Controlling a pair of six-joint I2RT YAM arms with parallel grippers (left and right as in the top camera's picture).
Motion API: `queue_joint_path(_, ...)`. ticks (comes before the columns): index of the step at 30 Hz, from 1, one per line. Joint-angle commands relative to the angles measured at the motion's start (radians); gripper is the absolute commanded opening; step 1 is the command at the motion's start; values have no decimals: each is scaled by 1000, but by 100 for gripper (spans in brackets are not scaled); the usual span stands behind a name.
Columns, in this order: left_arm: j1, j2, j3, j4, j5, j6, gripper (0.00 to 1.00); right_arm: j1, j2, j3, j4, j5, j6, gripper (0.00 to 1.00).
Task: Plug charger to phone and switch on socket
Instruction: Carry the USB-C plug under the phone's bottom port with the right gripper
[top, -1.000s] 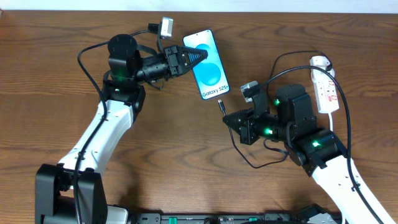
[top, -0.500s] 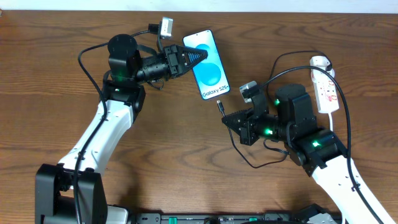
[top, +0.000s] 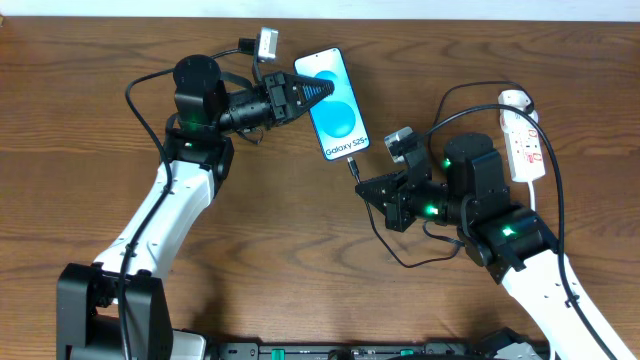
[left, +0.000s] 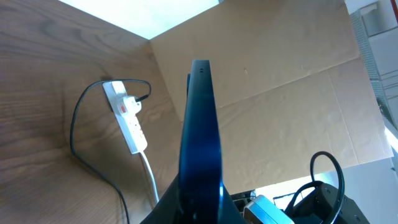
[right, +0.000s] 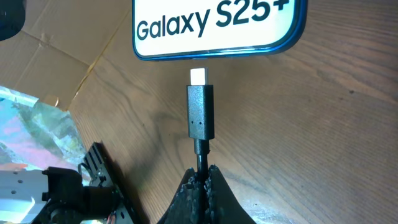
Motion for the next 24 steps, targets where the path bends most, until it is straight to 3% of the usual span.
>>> queue_joint_path(1,1,0,16,14,21,-5,7,7,-3,-1,5,-20,-13,1)
queue_joint_path(24,0,0,16,14,39,-17,8,7,-3,-1,23,6,40,1)
